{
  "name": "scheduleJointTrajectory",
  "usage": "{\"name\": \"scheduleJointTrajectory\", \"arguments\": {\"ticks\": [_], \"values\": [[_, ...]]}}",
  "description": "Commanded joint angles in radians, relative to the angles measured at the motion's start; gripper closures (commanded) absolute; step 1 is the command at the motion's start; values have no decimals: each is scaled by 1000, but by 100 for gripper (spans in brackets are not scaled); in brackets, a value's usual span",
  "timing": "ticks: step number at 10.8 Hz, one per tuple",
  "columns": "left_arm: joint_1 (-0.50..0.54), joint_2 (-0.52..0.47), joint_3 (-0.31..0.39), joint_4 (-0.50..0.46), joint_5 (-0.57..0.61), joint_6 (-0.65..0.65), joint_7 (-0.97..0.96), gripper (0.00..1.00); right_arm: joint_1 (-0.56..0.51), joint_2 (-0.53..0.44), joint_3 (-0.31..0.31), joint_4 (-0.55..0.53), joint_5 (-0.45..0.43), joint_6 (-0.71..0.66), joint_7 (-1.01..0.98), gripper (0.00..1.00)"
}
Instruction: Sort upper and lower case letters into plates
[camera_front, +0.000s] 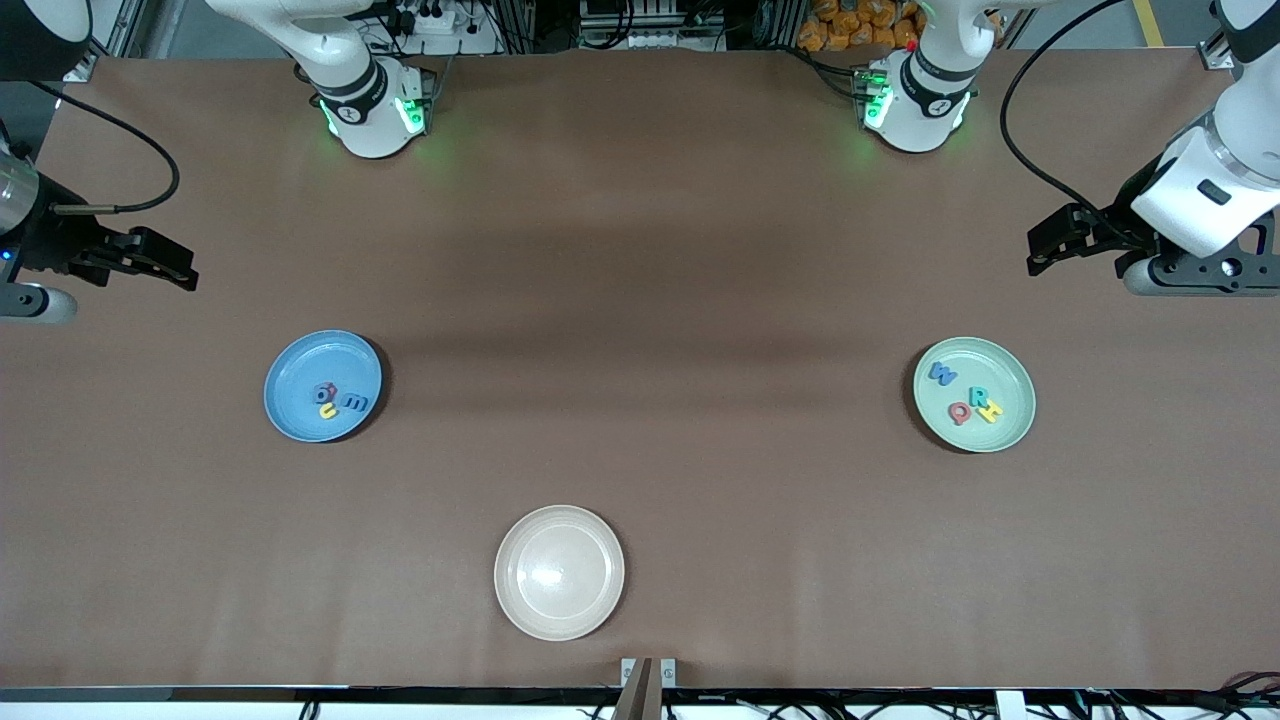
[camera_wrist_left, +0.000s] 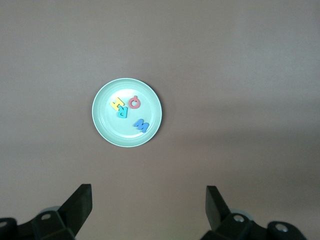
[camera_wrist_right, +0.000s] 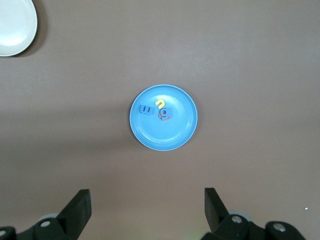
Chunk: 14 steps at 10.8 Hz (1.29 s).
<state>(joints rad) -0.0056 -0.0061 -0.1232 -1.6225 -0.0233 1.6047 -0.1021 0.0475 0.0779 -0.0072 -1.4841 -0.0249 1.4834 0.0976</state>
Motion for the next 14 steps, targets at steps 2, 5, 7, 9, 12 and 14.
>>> {"name": "scheduleJointTrajectory", "arguments": {"ticks": [2, 5, 7, 9, 12, 14], "values": [[3, -14, -4, 12, 25, -5, -14, 0, -6, -23, 3, -22, 17, 3, -12, 0], [6, -14, -3, 19, 46, -5, -11, 0, -6, -20, 1, -22, 33, 14, -13, 0], [6, -15, -3, 32, 55, -5, -11, 0, -5, -18, 1, -22, 33, 15, -13, 0], [6, -20, -3, 33, 62, -5, -10, 0, -5, -18, 1, -22, 33, 14, -13, 0], [6, -18, 3, 62, 62, -5, -10, 0, -5, -21, 1, -22, 33, 9, -13, 0], [6, -18, 5, 69, 62, -6, -10, 0, -5, -23, 1, -24, 33, 6, -13, 0]]}}
